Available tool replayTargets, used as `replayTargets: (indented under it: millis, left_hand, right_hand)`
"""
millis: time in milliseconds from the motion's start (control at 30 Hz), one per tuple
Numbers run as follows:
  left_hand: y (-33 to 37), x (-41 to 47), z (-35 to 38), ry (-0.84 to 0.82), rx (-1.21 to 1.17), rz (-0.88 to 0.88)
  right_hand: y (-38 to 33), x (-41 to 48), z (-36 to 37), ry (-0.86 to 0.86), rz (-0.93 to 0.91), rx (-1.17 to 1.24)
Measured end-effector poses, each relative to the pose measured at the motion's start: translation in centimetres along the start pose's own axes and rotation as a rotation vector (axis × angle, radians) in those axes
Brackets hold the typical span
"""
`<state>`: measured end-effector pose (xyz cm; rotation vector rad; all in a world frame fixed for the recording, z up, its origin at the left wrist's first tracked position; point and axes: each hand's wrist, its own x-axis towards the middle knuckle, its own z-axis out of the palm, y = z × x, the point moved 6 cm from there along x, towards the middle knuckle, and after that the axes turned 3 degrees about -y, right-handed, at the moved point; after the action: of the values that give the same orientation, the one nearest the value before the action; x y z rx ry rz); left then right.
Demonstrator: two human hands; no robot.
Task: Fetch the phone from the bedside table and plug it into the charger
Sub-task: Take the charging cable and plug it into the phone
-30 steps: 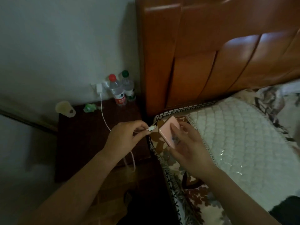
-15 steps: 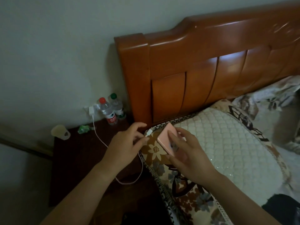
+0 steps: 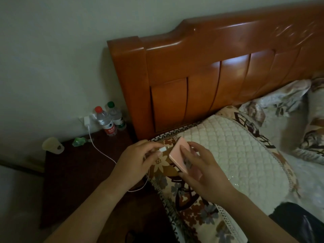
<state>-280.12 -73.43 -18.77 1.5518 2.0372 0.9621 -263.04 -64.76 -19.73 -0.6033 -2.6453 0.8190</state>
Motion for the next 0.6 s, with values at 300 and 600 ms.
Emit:
replayTargets:
  millis: [300,600]
  left_hand:
    - [2.2,0.4,1.1,-0.066,0.022,0.071]
    - [3.6,0.0,2.0,-0.146,0.096,0.106]
  right_hand:
    - [0.2,-2.0,-1.4,0.022,-0.079,-0.028]
    - [0.0,-2.6,-2.2,-0.028,-0.144,-0.089]
